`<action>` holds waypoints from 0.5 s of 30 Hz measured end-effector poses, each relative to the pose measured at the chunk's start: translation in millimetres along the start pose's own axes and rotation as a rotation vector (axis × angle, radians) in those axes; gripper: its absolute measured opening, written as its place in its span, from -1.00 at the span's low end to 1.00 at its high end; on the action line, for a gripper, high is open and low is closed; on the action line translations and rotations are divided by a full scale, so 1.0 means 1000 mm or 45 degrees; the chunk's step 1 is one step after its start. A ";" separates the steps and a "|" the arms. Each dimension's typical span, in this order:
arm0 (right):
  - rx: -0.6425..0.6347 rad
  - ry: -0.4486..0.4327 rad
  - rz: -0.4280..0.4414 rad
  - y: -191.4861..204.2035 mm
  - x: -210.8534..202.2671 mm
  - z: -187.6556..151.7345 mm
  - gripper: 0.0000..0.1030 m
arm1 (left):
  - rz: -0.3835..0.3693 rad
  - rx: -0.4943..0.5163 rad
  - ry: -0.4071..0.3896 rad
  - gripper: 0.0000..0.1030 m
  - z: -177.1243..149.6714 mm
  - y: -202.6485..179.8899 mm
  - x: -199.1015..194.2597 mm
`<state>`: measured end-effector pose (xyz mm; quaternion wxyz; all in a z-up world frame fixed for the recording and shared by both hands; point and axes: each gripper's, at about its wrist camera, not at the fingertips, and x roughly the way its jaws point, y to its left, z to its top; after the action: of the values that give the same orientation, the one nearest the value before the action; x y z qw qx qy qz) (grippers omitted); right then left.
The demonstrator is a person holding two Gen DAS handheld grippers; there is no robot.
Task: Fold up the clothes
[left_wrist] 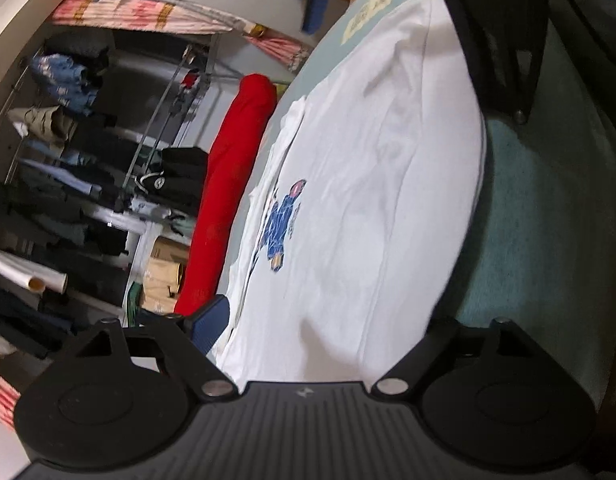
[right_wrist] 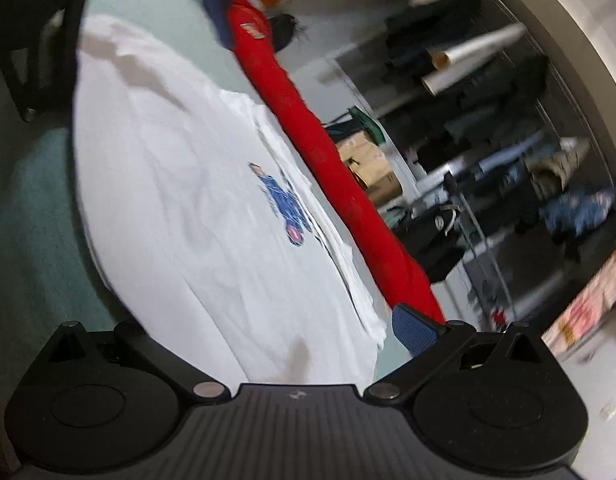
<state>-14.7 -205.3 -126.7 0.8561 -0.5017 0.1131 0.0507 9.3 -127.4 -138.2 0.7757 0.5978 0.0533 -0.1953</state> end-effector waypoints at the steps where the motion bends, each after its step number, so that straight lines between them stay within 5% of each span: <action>1: -0.031 -0.004 -0.003 0.003 0.000 0.000 1.00 | 0.003 0.000 -0.002 0.63 -0.005 0.000 -0.001; 7: 0.037 0.065 0.047 -0.020 -0.001 -0.031 1.00 | 0.020 -0.058 0.067 0.62 -0.029 0.006 0.002; 11: -0.075 0.102 0.028 -0.009 0.002 -0.024 1.00 | 0.027 0.052 0.075 0.52 -0.021 -0.003 0.006; 15: -0.072 0.134 0.022 -0.006 0.005 -0.020 1.00 | -0.056 0.045 0.070 -0.19 -0.024 -0.008 0.002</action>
<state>-11.7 -226.1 -132.1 0.8340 -0.5267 0.1605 0.0347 12.2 -107.3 -152.8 0.7589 0.6151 0.0843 -0.1967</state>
